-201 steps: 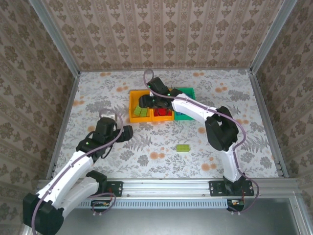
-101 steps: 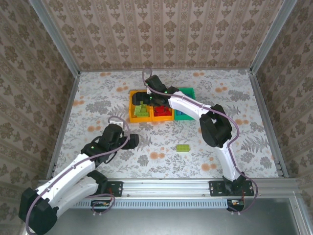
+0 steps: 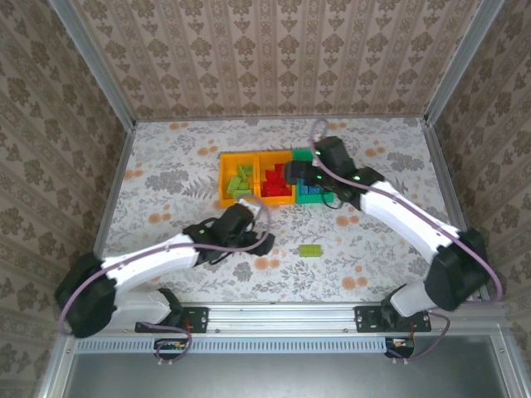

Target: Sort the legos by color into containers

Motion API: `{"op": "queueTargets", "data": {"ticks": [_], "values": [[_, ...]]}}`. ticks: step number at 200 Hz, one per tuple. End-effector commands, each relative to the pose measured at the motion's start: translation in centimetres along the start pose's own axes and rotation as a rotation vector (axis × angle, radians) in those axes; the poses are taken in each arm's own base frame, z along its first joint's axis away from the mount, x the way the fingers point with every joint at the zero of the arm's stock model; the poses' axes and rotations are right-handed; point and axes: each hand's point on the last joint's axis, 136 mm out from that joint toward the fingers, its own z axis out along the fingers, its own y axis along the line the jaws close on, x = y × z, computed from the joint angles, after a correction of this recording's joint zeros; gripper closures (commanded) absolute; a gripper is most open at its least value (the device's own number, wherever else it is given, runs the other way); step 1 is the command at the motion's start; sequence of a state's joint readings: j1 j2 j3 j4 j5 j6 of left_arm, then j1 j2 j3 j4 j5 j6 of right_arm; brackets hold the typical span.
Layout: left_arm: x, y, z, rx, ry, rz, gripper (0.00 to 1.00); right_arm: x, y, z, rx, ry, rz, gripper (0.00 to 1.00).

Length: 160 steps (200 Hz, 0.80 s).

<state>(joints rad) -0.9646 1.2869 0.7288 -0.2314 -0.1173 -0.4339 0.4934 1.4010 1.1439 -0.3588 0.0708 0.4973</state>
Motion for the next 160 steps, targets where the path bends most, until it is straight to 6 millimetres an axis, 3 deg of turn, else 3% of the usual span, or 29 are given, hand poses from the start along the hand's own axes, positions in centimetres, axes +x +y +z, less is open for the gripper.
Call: {"op": "queueTargets", "data": {"ticks": [1, 35, 81, 108, 160], "values": [[-2.0, -2.6, 1.1, -0.014, -0.008, 0.010, 0.00, 4.0, -6.1, -1.3, 0.195, 0.064, 0.030, 0.00], [-1.6, -1.9, 2.9, -0.061, -0.011, -0.098, 0.00, 11.0, -7.2, -2.7, 0.176, 0.201, 0.128, 0.00], [0.1, 0.4, 2.6, -0.121, -0.002, -0.142, 0.00, 18.2, -5.5, -2.6, 0.168, 0.288, 0.186, 0.00], [0.7, 1.0, 2.4, -0.125, -0.007, -0.162, 0.00, 20.6, -4.4, -1.6, 0.167, 0.318, 0.193, 0.00], [1.4, 1.4, 2.3, -0.129, 0.003, -0.169, 0.00, 22.4, -2.3, 0.2, 0.171, 0.367, 0.075, 0.00]]}}
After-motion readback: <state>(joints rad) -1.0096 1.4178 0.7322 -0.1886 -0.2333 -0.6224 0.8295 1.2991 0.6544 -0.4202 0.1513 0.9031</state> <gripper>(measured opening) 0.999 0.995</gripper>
